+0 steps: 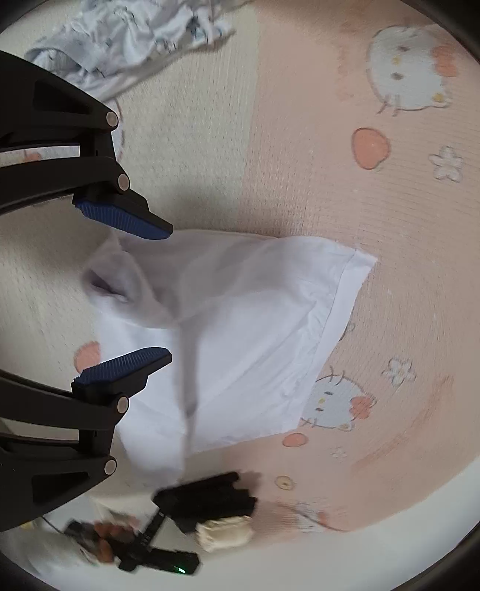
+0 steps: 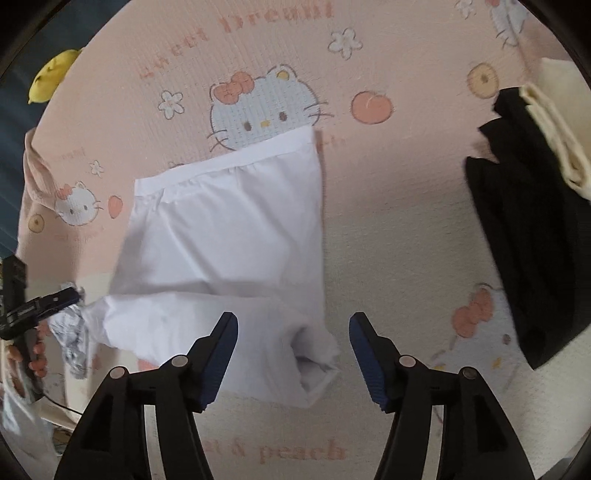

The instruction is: Fold clothes

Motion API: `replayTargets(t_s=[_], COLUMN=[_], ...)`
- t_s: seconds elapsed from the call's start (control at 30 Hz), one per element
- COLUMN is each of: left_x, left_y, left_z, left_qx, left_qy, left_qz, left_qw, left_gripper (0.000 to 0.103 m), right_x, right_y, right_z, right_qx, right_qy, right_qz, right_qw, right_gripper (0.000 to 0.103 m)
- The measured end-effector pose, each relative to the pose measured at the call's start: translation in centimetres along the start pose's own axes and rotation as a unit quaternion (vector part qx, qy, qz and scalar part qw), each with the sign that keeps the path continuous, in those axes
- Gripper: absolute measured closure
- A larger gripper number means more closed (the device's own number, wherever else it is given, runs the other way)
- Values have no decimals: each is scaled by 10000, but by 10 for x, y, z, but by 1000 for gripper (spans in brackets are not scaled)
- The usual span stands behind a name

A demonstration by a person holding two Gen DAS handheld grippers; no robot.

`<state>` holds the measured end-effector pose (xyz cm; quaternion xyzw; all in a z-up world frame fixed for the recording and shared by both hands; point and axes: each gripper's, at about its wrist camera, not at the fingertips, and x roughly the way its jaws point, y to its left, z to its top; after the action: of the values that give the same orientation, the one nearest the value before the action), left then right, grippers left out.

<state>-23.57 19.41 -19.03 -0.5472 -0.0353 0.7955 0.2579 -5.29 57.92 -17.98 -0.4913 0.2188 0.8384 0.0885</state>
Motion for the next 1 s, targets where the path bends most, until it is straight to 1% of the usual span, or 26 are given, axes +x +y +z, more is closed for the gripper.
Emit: replayTargets(t_s=[0.03, 0.13, 0.23, 0.33, 0.4, 0.47, 0.5, 0.63, 0.73, 0.77, 0.8, 0.83, 0.87, 0.9, 0.93, 0.97, 1.0], left_x=[0, 17, 21, 30, 37, 41, 43, 44, 48, 48, 49, 49, 50, 50, 51, 51, 50], left_y=[-4, -15, -22, -28, -29, -28, -28, -27, -20, -16, -12, -7, -3, 3, 8, 10, 12], left_z=[-7, -19, -33, -38, -37, -34, -33, -32, -32, -32, -31, -30, -29, -27, -26, -25, -23], left_qx=[130, 502, 840, 1093, 1101, 1106, 1101, 1156, 1025, 920, 778, 637, 483, 283, 113, 55, -4], left_qy=[-48, -123, -128, -169, -91, -48, -73, -272, -314, -326, -330, -335, -332, -304, -280, -270, -261], left_qz=[104, 400, 629, 781, 849, 816, 812, 726, 574, 535, 460, 385, 317, 278, 249, 252, 255], left_qw=[9998, 9979, 9944, 9908, 9902, 9905, 9906, 9903, 9926, 9938, 9954, 9967, 9978, 9987, 9992, 9993, 9993], left_gripper=[45, 45, 45, 45, 45, 45, 45, 45, 45, 48, 53, 68, 79, 82, 87, 90, 90], right_x=[1, 8, 14, 22, 26, 31, 33, 39, 44, 47, 50, 52, 53, 55, 57, 58, 60], right_y=[-1, -2, 2, 6, 9, 12, 12, 11, 9, 9, 11, 12, 14, 15, 17, 15, 13], right_z=[-6, -22, -29, -30, -29, -28, -28, -27, -26, -26, -26, -26, -26, -25, -25, -24, -23], right_qx=[-37, -134, -179, -322, -467, -647, -649, -522, -426, -394, -399, -419, -439, -458, -478, -402, -291], right_qy=[-25, -42, -29, -139, -216, -272, -288, -338, -375, -310, -258, -222, -186, -150, -114, -64, -8], right_qz=[-21, -61, -45, -126, -223, -288, -242, 64, 293, 366, 367, 341, 316, 290, 265, 283, 319], right_qw=[10000, 9999, 9998, 9993, 9984, 9971, 9972, 9980, 9980, 9981, 9982, 9983, 9984, 9984, 9984, 9988, 9991], right_gripper=[41, 41, 41, 41, 41, 41, 41, 41, 42, 49, 60, 64, 77, 96, 96, 96, 96])
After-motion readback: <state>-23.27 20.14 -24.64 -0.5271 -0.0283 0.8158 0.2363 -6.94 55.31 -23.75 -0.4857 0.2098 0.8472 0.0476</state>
